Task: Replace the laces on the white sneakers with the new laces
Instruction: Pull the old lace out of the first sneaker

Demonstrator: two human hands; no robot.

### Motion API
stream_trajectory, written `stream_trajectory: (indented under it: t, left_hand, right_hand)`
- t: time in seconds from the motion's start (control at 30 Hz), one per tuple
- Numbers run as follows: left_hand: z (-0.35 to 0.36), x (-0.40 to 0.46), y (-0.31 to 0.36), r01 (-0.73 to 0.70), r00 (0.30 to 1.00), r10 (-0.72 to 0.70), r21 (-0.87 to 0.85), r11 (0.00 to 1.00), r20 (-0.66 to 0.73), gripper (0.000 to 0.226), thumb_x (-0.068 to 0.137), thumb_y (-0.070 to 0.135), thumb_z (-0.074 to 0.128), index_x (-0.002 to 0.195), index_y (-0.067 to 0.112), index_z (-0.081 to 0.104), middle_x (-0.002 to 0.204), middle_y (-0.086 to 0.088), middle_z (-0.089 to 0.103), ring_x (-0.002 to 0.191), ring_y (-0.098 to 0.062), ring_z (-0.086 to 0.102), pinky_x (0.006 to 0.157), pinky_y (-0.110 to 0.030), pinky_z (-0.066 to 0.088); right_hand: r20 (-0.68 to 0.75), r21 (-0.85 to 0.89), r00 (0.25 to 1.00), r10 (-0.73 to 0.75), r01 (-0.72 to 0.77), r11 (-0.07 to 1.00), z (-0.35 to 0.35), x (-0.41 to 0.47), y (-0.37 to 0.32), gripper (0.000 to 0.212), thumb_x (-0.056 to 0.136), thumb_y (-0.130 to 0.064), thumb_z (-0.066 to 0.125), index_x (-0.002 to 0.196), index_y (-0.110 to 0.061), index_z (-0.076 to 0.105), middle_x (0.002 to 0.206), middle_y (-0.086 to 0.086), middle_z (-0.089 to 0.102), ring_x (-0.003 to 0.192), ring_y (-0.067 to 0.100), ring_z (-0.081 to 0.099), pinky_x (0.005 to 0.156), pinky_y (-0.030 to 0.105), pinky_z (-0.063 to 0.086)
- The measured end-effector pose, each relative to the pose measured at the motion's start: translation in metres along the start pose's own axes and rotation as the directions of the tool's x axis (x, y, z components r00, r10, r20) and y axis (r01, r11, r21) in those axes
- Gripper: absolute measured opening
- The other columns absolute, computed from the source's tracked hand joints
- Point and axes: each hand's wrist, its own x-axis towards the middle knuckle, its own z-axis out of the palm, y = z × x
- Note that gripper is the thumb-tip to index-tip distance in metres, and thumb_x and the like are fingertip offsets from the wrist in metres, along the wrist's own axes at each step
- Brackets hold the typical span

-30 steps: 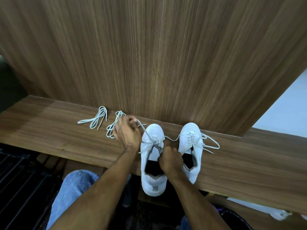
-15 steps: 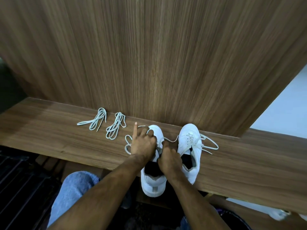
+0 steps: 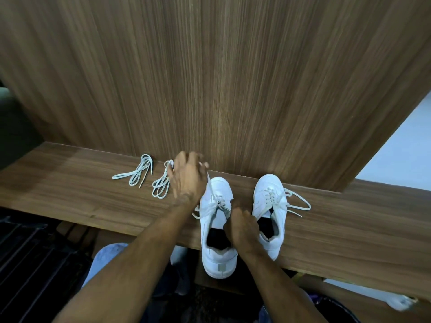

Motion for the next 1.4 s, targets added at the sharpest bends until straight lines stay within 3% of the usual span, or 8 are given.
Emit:
stream_trajectory:
  t: [0.17, 0.5, 0.63, 0.8, 0.97, 1.07, 1.23, 1.4]
  left_hand:
    - [0.036, -0.044, -0.009, -0.264, 0.847, 0.145, 0.168, 0.95, 0.511, 0.038, 0.089, 0.051, 0.052, 0.122, 0.033, 0.061, 0.141, 0.005, 0.045, 0.142, -0.016, 0.022, 0.117, -0.051, 0.006]
    - [0.025, -0.043, 0.008, -0.411, 0.861, 0.19, 0.425, 0.807, 0.471, 0.028, 0.089, 0.019, 0.052, 0.115, 0.018, 0.062, 0.118, -0.006, 0.062, 0.121, -0.022, 0.052, 0.117, -0.058, 0.004]
    - [0.008, -0.02, 0.008, -0.216, 0.955, 0.133, 0.318, 0.923, 0.264, 0.019, 0.092, 0.026, 0.047, 0.102, 0.026, 0.062, 0.107, 0.002, 0.063, 0.109, -0.021, 0.058, 0.116, -0.052, 0.012]
    - [-0.009, 0.016, 0.008, 0.094, 0.996, -0.093, -0.097, 0.991, 0.011, 0.01, 0.092, 0.022, 0.052, 0.09, 0.027, 0.061, 0.104, 0.008, 0.063, 0.108, -0.016, 0.055, 0.113, -0.044, 0.021]
    - [0.006, -0.025, -0.005, 0.029, 0.987, -0.021, -0.044, 0.999, 0.162, 0.033, 0.09, 0.037, 0.056, 0.115, 0.015, 0.053, 0.114, -0.007, 0.054, 0.11, -0.029, 0.051, 0.088, -0.041, 0.039]
    - [0.02, -0.072, -0.009, 0.175, 0.94, -0.12, -0.151, 0.973, 0.319, 0.041, 0.085, 0.045, 0.061, 0.115, 0.02, 0.049, 0.113, -0.005, 0.06, 0.107, -0.028, 0.056, 0.08, -0.037, 0.042]
    - [0.027, -0.099, -0.02, 0.369, 0.884, -0.294, -0.157, 0.916, 0.363, 0.013, 0.087, 0.039, 0.061, 0.09, 0.026, 0.059, 0.096, -0.007, 0.069, 0.094, -0.033, 0.062, 0.075, -0.035, 0.047]
    - [0.03, -0.087, -0.039, 0.589, 0.779, -0.408, -0.334, 0.735, 0.476, 0.029, 0.078, 0.035, 0.074, 0.056, 0.023, 0.06, 0.078, -0.012, 0.07, 0.086, -0.035, 0.066, 0.064, -0.03, 0.042]
  right_hand:
    - [0.029, 0.006, 1.0, -0.003, 0.003, 1.0, -0.003, -0.002, 0.0, 0.037, 0.093, -0.011, 0.042, 0.129, -0.015, 0.04, 0.118, 0.014, 0.063, 0.109, 0.038, 0.059, 0.082, 0.041, 0.047]
    - [0.027, 0.045, 0.999, 0.033, -0.035, 0.998, -0.003, -0.001, 0.0, 0.032, 0.09, -0.008, 0.046, 0.122, -0.014, 0.043, 0.114, 0.012, 0.064, 0.106, 0.036, 0.06, 0.077, 0.039, 0.046]
    - [0.026, 0.019, 0.999, 0.048, -0.048, 0.999, -0.001, -0.001, 0.0, 0.036, 0.091, -0.007, 0.047, 0.126, -0.013, 0.042, 0.116, 0.013, 0.064, 0.108, 0.036, 0.061, 0.078, 0.039, 0.047]
    - [0.006, -0.001, 0.999, 0.04, -0.04, 0.999, 0.001, -0.002, -0.003, 0.039, 0.091, -0.008, 0.046, 0.13, -0.013, 0.042, 0.117, 0.014, 0.064, 0.108, 0.036, 0.061, 0.082, 0.04, 0.049]
    - [0.002, -0.008, 1.0, 0.005, -0.005, 1.0, 0.002, -0.002, -0.002, 0.044, 0.092, -0.005, 0.044, 0.134, -0.016, 0.039, 0.117, 0.014, 0.064, 0.109, 0.037, 0.06, 0.082, 0.041, 0.048]
    - [0.008, -0.002, 1.0, -0.01, 0.01, 1.0, 0.002, -0.003, -0.003, 0.039, 0.096, -0.017, 0.042, 0.134, -0.017, 0.039, 0.118, 0.014, 0.064, 0.109, 0.038, 0.059, 0.083, 0.042, 0.047]
    - [0.009, -0.046, 1.0, -0.014, 0.014, 0.999, 0.004, 0.0, 0.0, 0.044, 0.093, -0.015, 0.047, 0.136, -0.017, 0.039, 0.119, 0.013, 0.064, 0.109, 0.036, 0.06, 0.082, 0.04, 0.049]
    - [0.042, -0.072, 0.998, -0.05, 0.053, 0.996, 0.001, 0.008, 0.004, 0.052, 0.089, -0.008, 0.046, 0.139, -0.02, 0.04, 0.119, 0.013, 0.064, 0.11, 0.036, 0.059, 0.083, 0.038, 0.049]
